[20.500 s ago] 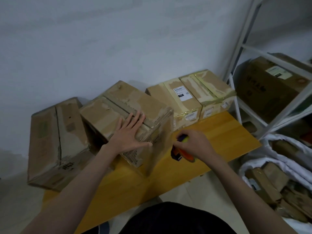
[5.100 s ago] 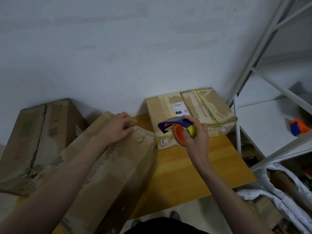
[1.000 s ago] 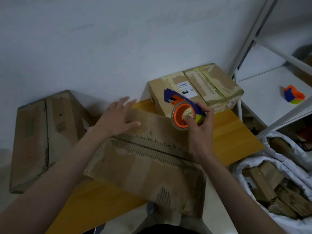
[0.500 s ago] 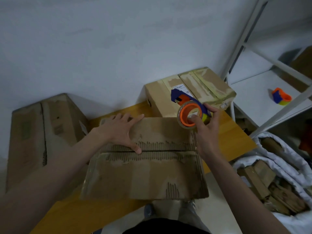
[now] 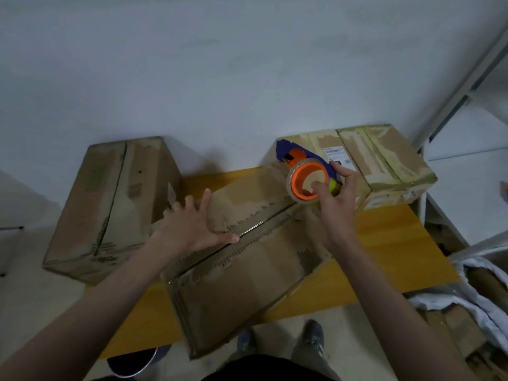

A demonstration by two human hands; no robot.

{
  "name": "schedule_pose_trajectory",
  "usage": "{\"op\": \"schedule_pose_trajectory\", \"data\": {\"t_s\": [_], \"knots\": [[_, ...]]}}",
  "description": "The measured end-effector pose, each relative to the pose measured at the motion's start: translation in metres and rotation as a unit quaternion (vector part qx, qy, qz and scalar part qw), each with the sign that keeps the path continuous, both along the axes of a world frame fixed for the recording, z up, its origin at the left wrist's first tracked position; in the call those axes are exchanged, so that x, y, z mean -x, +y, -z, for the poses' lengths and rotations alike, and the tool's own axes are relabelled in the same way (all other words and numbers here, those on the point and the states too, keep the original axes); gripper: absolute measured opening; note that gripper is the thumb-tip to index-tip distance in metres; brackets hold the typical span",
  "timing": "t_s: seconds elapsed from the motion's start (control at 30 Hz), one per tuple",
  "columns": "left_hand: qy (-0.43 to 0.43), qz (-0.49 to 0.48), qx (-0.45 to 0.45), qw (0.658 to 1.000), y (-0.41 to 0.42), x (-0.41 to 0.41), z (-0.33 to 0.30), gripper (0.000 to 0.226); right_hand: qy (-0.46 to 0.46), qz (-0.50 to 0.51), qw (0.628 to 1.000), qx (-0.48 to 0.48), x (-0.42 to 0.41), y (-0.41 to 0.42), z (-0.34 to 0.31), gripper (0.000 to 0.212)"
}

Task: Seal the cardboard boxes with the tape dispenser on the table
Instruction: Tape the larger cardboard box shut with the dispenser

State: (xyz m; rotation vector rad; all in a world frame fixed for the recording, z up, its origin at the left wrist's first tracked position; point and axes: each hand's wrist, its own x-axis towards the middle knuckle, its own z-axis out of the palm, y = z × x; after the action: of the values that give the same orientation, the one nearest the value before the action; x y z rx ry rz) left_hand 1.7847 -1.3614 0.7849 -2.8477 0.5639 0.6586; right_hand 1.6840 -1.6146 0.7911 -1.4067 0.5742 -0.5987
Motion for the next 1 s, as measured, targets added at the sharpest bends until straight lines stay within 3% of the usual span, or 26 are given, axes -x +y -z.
{"op": "schedule_pose_trajectory", "data": {"t_s": [0.27, 0.63, 0.7, 0.83, 0.9, 1.0], "knots": [[0.000, -0.074, -0.021, 0.997, -0.012, 0.015, 0.000, 0.139, 0.002, -0.015, 1.000, 0.007, 0.007, 0.011, 0.022, 0.041], [-0.050, 0.034, 0.009, 0.998, -0.028, 0.046, 0.005, 0.129, -0.001, -0.003, 0.999, 0.041, 0.022, 0.006, 0.040, 0.045], [-0.072, 0.041, 0.025, 0.996, -0.033, 0.037, 0.001, 0.117, -0.005, -0.004, 0.999, 0.051, 0.025, 0.005, 0.039, 0.044], [-0.069, 0.095, 0.165, 0.979, -0.062, -0.017, -0.002, 0.081, 0.024, -0.004, 0.991, 0.135, 0.031, 0.003, 0.037, 0.042], [-0.034, 0.131, 0.200, 0.970, -0.080, -0.052, 0.006, 0.084, 0.041, -0.001, 0.979, 0.201, 0.035, 0.001, 0.037, 0.042], [0.008, 0.171, 0.181, 0.968, -0.091, -0.082, 0.018, 0.088, 0.056, -0.007, 0.968, 0.246, 0.036, -0.002, 0.033, 0.042]]}}
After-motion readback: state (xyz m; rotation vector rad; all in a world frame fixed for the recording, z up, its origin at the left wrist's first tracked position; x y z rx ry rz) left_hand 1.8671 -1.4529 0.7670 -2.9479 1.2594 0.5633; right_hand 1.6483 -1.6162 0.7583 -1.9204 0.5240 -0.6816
